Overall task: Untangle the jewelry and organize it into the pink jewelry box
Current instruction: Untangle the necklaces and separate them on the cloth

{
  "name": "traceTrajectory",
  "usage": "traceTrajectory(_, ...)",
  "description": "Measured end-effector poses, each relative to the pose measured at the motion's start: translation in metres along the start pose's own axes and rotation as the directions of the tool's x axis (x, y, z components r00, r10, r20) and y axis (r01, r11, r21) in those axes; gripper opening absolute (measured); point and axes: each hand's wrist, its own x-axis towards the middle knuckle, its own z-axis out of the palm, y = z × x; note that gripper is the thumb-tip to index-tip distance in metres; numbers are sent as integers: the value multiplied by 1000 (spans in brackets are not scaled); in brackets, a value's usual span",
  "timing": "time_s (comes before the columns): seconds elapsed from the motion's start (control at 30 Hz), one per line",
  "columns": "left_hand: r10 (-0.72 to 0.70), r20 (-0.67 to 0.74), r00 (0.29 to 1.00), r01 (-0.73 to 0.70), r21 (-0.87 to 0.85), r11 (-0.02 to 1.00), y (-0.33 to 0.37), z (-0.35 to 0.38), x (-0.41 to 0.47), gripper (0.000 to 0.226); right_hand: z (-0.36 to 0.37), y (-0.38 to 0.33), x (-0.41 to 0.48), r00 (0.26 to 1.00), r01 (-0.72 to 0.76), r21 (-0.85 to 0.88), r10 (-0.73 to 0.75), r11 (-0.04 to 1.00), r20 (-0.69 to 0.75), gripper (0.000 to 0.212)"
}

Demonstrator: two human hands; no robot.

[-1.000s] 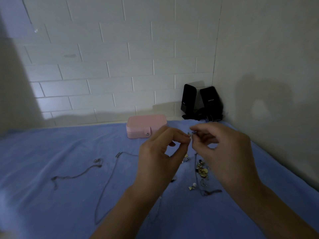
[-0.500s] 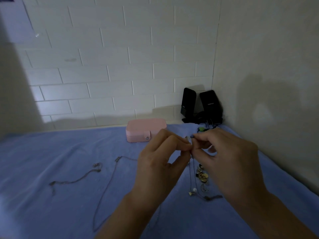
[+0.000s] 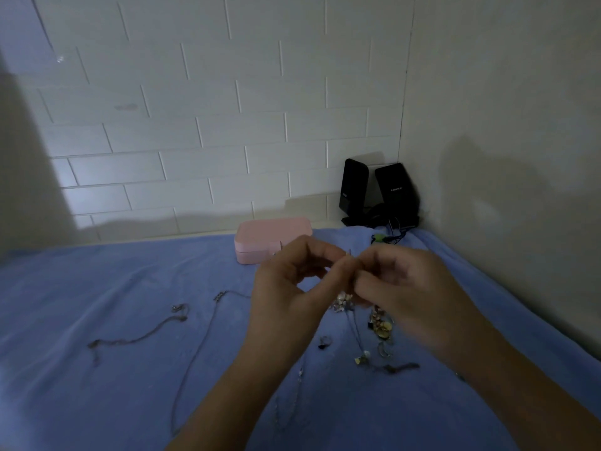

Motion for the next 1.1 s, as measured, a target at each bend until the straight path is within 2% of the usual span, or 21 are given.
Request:
traceTrajectory(0.07,-75,15,997,77,-146,986,1,-1,4,11,-5,0,3,989,-131,190,114,973,96,18)
traceTrajectory(0.13,-131,36,991,135,-218,966,0,-3,6,14,-7,1,4,980,-166,256,131,952,147,17)
traceTrajectory(0.3,-179,91,980,198,-301,933,-6,-10,7,12,-5,0,4,976,-151,344,85,927,201,17)
traceTrajectory(0.43,-165,151,975,209,-356,911,-3,-13,7,17,-7,0,3,970,-86,390,-11,917,242,13)
traceTrajectory(0.57,-162,164,973,214,-385,898,-1,-14,7,8,-6,1,3,982,8,361,-76,933,175,15)
traceTrajectory(0.7,-152,162,975,206,-408,889,-1,-14,7,11,-4,0,2,987,81,401,-131,912,98,11)
traceTrajectory(0.77,-151,157,976,203,-405,892,-2,-13,7,14,-4,-2,3,987,65,457,-124,887,99,7)
traceTrajectory(0.87,-158,162,974,212,-404,890,-2,-13,7,16,-5,-4,2,989,-15,526,-66,850,135,18)
traceTrajectory(0.9,-155,166,974,211,-406,889,-1,-14,7,14,-5,-4,2,987,-35,536,-55,844,150,15)
traceTrajectory(1.0,-138,174,975,198,-400,895,1,-15,7,7,-6,-5,2,985,-71,524,-24,849,172,5)
traceTrajectory(1.1,-139,165,976,195,-394,898,1,-14,6,6,-6,-5,1,995,-40,443,-3,896,95,19)
